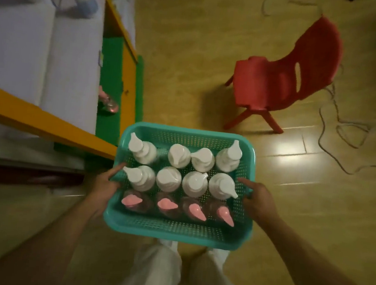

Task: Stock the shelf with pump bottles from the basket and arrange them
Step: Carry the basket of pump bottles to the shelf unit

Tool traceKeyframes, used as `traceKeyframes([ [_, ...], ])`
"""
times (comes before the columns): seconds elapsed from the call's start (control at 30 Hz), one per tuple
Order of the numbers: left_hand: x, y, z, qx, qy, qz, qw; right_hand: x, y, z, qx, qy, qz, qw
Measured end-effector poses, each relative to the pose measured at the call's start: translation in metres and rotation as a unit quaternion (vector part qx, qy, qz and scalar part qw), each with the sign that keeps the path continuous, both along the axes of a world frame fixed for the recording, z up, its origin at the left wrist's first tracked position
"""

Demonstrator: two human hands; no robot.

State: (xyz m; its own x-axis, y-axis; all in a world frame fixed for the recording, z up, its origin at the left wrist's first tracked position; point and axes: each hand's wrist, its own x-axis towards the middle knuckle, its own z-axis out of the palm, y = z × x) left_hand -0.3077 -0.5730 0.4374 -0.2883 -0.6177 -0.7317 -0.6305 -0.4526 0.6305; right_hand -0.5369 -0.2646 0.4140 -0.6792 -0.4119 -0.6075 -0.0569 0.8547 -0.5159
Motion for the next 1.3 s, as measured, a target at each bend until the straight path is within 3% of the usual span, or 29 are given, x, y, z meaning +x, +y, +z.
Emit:
traceKeyframes([
  [0.2,0.012,0.015,-0.017,0.034,0.062,0.191,0.979,-0.083,-0.09,-0.002,0.047,0.015,0.187,0.981],
  [0.3,0.015,0.028,-0.03,0.049,0.053,0.247,0.966,-0.118,-0.136,0.0,0.063,0.03,0.276,0.959],
  [0.47,-0.002,0.052,-0.016,0.085,0.099,0.406,0.905,-0.157,-0.205,0.006,0.061,0.047,0.415,0.907],
  [0.67,-0.015,0.083,-0.006,0.033,0.017,0.388,0.921,-0.176,-0.282,0.01,0.052,0.039,0.553,0.831],
  [0.73,-0.026,0.091,-0.002,0.0,-0.036,0.413,0.91,-0.181,-0.307,0.003,0.06,0.036,0.589,0.805],
  [0.9,-0.06,0.117,0.008,-0.023,-0.062,0.509,0.858,-0.189,-0.355,-0.003,0.017,0.018,0.665,0.746],
  [1.1,-0.09,0.159,0.023,-0.04,-0.046,0.607,0.793,-0.18,-0.382,0.005,0.0,0.007,0.711,0.703],
  [1.3,-0.099,0.197,0.021,-0.022,0.013,0.71,0.703,-0.145,-0.399,0.016,0.008,0.011,0.792,0.611],
])
